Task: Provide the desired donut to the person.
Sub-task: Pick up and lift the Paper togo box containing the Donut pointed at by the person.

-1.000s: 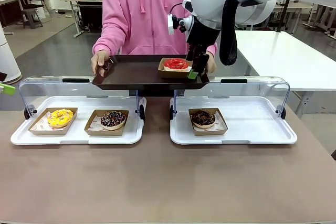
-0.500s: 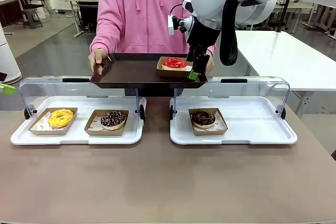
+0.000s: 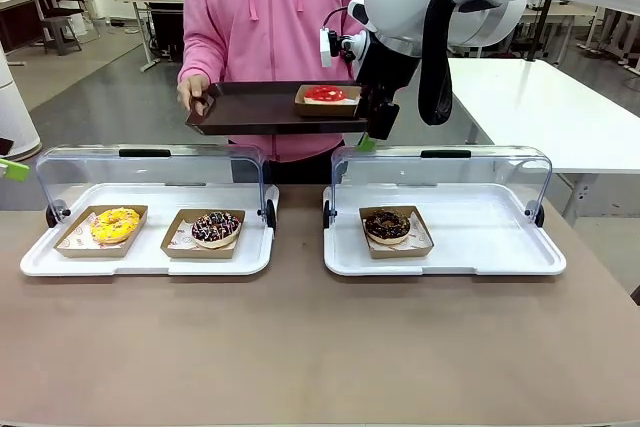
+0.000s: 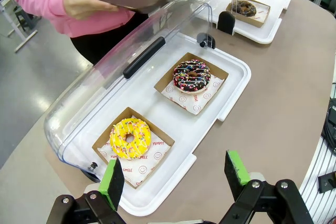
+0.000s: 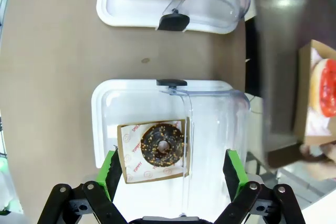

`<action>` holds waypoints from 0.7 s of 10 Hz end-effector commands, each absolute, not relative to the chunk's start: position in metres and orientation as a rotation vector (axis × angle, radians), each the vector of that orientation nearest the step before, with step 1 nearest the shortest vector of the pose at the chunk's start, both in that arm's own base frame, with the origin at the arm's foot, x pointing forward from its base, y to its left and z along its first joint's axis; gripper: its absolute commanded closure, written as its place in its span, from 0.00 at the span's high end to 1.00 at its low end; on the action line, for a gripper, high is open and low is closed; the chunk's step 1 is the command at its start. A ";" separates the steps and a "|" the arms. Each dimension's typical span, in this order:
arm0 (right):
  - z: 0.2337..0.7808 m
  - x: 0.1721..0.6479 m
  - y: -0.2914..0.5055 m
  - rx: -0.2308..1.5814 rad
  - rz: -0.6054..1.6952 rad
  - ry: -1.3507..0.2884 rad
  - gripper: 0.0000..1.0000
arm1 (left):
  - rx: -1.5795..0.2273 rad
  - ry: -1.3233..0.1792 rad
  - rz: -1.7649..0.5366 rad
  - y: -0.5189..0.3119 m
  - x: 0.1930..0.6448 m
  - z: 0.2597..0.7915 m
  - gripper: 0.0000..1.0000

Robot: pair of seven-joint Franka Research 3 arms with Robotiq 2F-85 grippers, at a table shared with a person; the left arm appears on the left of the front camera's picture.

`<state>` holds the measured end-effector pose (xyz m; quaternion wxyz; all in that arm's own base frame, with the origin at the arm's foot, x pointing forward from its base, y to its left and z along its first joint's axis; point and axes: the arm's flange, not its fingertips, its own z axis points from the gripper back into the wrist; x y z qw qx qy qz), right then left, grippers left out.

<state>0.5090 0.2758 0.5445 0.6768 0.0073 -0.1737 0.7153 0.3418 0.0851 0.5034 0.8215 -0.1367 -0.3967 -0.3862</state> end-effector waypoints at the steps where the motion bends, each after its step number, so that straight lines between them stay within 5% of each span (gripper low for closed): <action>1: 0.545 0.509 0.277 0.012 1.611 -0.403 1.00 | -0.299 -0.852 -0.834 0.088 0.342 0.501 1.00; 3: 0.545 0.509 0.276 0.016 1.608 -0.390 1.00 | -0.299 -0.852 -0.834 0.088 0.342 0.501 1.00; 7: 0.603 0.444 0.138 0.280 1.455 -0.576 1.00 | -0.299 -0.852 -0.834 0.088 0.342 0.501 1.00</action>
